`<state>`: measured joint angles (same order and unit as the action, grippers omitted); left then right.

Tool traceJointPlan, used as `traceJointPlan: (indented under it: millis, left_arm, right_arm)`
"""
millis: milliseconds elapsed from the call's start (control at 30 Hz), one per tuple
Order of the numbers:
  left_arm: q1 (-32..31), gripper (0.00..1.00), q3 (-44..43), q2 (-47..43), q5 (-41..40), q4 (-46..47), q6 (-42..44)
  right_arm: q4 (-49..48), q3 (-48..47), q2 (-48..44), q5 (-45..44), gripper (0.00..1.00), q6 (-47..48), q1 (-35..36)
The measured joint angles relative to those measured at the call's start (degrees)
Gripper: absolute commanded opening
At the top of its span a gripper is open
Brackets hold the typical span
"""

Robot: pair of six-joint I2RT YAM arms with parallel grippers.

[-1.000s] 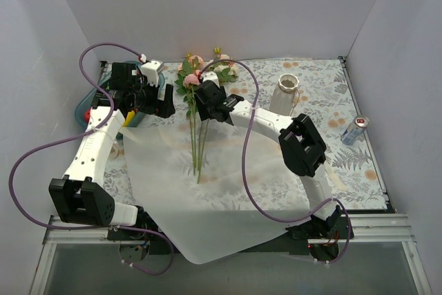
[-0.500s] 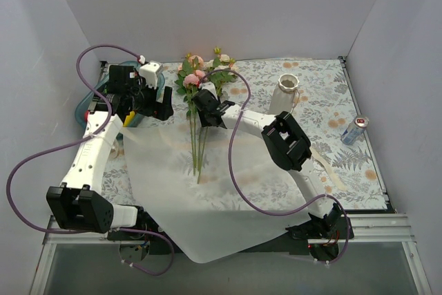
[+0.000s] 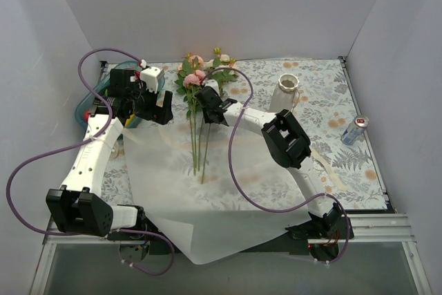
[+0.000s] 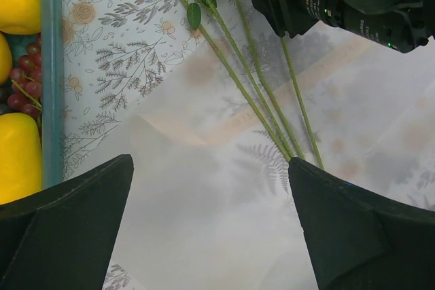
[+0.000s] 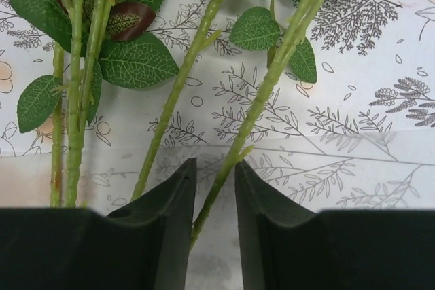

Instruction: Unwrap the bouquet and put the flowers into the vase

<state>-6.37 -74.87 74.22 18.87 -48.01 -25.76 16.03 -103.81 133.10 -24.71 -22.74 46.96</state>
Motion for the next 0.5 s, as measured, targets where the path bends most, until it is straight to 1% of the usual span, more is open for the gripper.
traceJointPlan:
  millis: [33,133,300,500]
  left_arm:
    - [0.0,0.98,0.04,0.0,0.02,-0.02,0.04]
    - [0.0,0.98,0.2,-0.04,0.02,-0.04,0.44]
    - [0.0,0.98,0.42,-0.74,0.02,-0.04,0.74]
    - [0.0,0.98,0.44,-1.07,0.0,-0.02,0.9]
  right_arm:
    - [-0.17,-0.13,0.11,0.24,0.23,-0.07,-0.13]
    - [-0.61,-0.57,0.44,0.94,0.01,-0.48,-0.63]
    - [-1.75,0.09,0.26,1.31,0.01,-1.03,-1.33]
    - [-3.87,6.84,-6.32,0.81,0.01,0.44,-1.51]
